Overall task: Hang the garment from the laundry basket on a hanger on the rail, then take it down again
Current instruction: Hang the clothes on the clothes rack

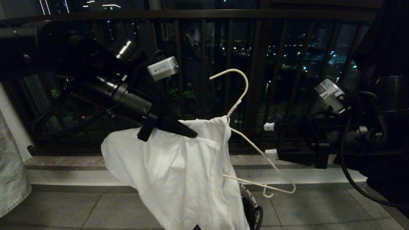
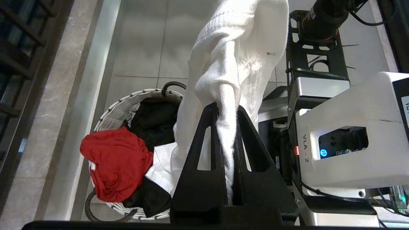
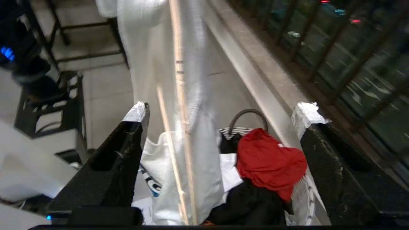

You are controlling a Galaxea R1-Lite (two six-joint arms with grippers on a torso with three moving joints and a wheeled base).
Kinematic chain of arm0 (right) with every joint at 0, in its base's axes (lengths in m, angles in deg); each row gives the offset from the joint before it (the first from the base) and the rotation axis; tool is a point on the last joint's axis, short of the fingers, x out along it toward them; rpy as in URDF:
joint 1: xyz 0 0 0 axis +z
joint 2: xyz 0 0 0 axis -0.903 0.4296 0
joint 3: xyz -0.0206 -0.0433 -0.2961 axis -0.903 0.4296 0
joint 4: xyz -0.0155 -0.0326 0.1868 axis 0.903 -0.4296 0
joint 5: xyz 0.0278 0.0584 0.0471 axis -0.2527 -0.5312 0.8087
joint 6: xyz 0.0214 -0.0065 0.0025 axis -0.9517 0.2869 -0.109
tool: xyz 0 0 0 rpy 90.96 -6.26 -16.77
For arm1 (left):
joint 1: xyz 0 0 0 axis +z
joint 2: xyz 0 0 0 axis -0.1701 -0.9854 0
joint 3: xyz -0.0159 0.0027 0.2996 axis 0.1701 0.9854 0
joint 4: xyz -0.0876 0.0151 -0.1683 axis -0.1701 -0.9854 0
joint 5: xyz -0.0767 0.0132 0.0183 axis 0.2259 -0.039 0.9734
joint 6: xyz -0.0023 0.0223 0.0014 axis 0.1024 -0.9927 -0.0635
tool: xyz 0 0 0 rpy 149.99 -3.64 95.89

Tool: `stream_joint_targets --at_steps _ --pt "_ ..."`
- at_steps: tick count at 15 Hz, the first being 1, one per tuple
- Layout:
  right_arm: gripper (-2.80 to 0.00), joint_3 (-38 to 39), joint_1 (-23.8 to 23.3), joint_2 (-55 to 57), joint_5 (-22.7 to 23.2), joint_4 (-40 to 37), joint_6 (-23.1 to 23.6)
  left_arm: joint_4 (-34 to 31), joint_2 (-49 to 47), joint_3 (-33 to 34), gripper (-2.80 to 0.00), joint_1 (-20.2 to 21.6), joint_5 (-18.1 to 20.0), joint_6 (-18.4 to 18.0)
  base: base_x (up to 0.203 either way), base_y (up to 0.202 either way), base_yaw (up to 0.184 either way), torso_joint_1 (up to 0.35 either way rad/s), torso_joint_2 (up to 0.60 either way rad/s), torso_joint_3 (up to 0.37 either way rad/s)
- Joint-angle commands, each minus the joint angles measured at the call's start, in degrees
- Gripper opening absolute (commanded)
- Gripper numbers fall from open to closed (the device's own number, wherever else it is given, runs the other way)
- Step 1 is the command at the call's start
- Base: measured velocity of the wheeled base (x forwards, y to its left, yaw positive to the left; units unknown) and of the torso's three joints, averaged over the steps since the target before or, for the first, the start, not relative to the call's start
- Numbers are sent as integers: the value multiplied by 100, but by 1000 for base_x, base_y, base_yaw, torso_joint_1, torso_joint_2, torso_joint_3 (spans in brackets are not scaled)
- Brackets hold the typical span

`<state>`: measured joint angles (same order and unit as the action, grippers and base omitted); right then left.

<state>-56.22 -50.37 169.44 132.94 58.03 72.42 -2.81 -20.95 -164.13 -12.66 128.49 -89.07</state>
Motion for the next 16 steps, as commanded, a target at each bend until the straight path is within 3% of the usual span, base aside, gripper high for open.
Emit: stream_joint_targets --at_steps 1,3,4,7,9,11,16 --pt "0 -123 -95 -167 44 21 -443 -26 81 6 -280 209 70 145 0 0 0 0 0 0" --pt "0 -235 -47 -232 49 22 -972 -26 118 -7 -280 254 97 400 0 0 0 0 0 0" --pt "-280 -298 -42 -334 43 22 -1254 -26 158 -6 -280 254 127 526 0 0 0 0 0 0" --pt "-280 -405 -34 -862 -126 1 -2841 -4 288 -20 -280 373 176 788 0 0 0 0 0 0" --pt "-280 -413 7 -1180 -325 -521 -3535 -8 445 1 -280 489 198 978 0 0 0 0 0 0" --pt "-280 -448 101 -1270 -736 -1372 -3639 -3 595 98 -280 632 476 1198 0 0 0 0 0 0" --pt "-280 -831 1800 -769 -2785 -2364 -3747 36 964 679 -280 1332 1697 1198 0 0 0 0 0 0"
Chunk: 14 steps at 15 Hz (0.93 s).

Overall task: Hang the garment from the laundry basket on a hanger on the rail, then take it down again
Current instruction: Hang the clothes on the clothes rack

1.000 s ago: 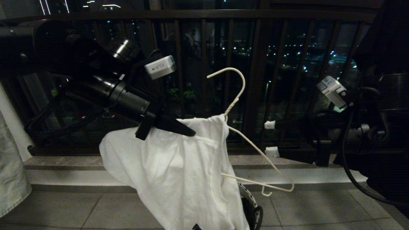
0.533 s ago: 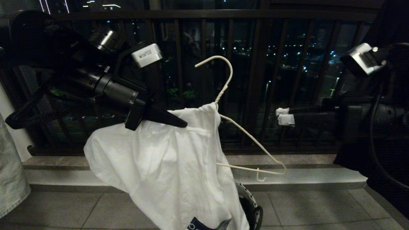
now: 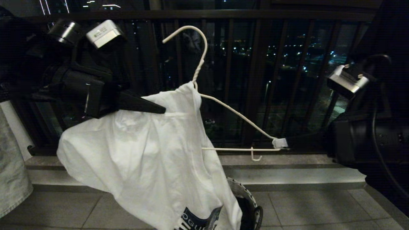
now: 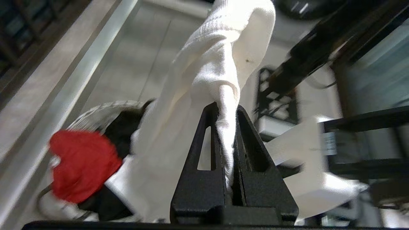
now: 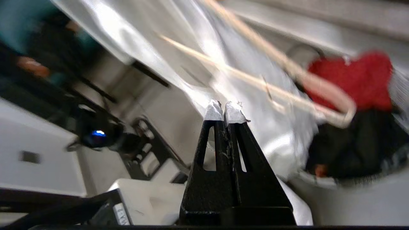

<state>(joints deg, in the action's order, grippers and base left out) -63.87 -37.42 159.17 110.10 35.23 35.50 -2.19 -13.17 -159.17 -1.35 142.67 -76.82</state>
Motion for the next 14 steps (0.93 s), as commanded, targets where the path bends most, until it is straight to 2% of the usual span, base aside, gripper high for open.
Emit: stream_joint_targets --at_steps 1,2,4,6,12,14 --pt "-280 -104 795 384 -842 -129 -226 -13 258 328 -280 337 465 -55 0 0 0 0 0 0" --pt "-280 -140 958 434 -1036 -163 -342 -9 315 436 -280 451 565 -72 0 0 0 0 0 0" --pt "-280 -174 1161 440 -1088 -343 -368 -3 318 587 -280 592 587 -82 0 0 0 0 0 0" --pt "-280 -325 1281 379 -1101 -628 -373 266 306 622 -280 598 586 -118 0 0 0 0 0 0" --pt "-280 -303 1362 373 -1089 -610 -439 369 227 696 -280 605 577 -127 0 0 0 0 0 0" --pt "-280 -230 1492 533 -1081 -402 -674 369 228 696 -280 605 585 -118 0 0 0 0 0 0"
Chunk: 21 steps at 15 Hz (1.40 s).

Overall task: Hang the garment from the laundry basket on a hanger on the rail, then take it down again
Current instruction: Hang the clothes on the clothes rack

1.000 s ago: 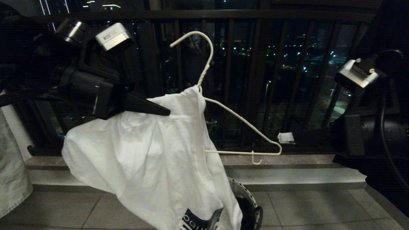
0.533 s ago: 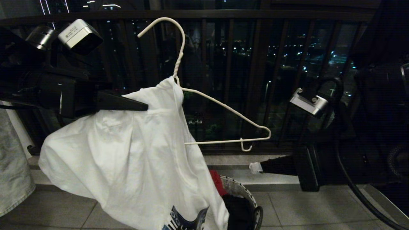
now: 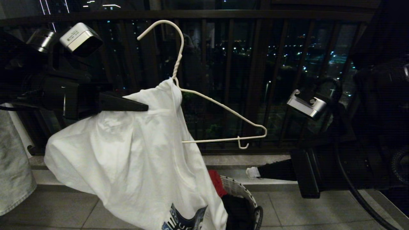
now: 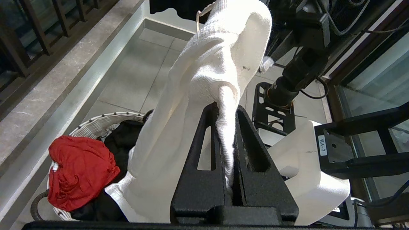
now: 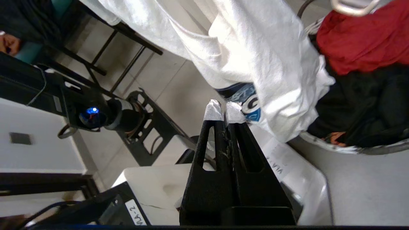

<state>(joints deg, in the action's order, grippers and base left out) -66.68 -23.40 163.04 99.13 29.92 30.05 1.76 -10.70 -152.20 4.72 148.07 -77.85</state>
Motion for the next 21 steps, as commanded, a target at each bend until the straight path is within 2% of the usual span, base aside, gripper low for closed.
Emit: stream_joint_targets --at_steps 1,3,5,6,9,13,16,21 --pt "-280 160 163 270 14 508 -324 -26 0 -1 -280 -3 40 -16 0 0 0 0 0 0" --pt "-280 426 244 576 -36 1393 -621 -26 32 8 -280 -3 42 -16 0 0 0 0 0 0" --pt "-280 469 394 821 -512 1804 -971 -26 23 8 -280 -3 37 -16 0 0 0 0 0 0" --pt "0 461 506 919 -867 1943 -1041 -26 23 8 -280 -3 37 -16 0 0 0 0 0 0" --pt "0 296 651 1233 -1463 2272 -1467 -26 32 8 -280 -3 38 -16 0 0 0 0 0 0" --pt "0 86 876 1612 -2045 2168 -1507 -26 41 8 -280 -3 37 -16 0 0 0 0 0 0" --pt "0 -215 909 1751 -2187 1707 -1533 -26 32 8 -280 -3 37 -16 0 0 0 0 0 0" --pt "0 -431 1031 1965 -2707 1487 -1531 -18 15 8 -280 -3 37 -7 0 0 0 0 0 0"
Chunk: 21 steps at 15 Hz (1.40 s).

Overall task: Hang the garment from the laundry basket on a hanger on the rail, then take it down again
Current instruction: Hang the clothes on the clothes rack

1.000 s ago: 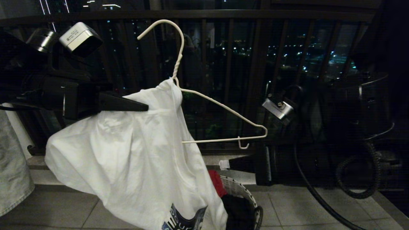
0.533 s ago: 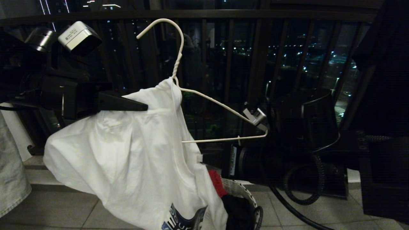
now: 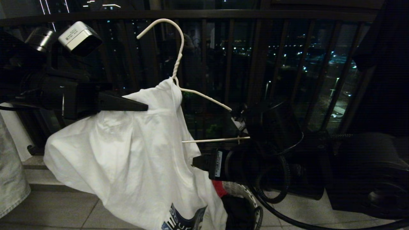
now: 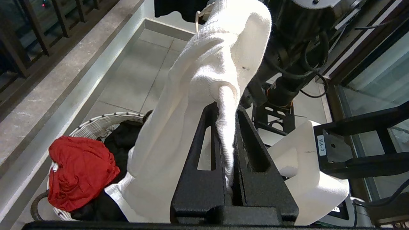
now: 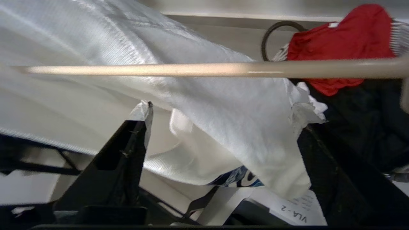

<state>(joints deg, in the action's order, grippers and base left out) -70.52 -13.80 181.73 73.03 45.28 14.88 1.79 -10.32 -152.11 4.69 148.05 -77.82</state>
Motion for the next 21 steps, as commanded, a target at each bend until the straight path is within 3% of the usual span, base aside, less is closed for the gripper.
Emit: stream_joint_targets --at_steps 1,6,10,12,21 --pt "0 -120 149 153 -242 -163 -9 6 -41 0 -280 0 31 -9 0 0 0 0 0 0" --pt "0 -402 540 234 -670 -966 39 173 -119 8 -280 0 22 34 0 0 0 0 0 0" --pt "0 -599 924 458 -1464 -1494 208 182 -163 8 -280 0 22 34 0 0 0 0 0 0" --pt "0 -600 953 643 -1933 -1531 385 182 -163 8 -280 0 22 34 0 0 0 0 0 0" --pt "0 -680 1058 881 -2839 -2519 654 182 -163 0 -280 9 22 34 0 0 0 0 0 0"
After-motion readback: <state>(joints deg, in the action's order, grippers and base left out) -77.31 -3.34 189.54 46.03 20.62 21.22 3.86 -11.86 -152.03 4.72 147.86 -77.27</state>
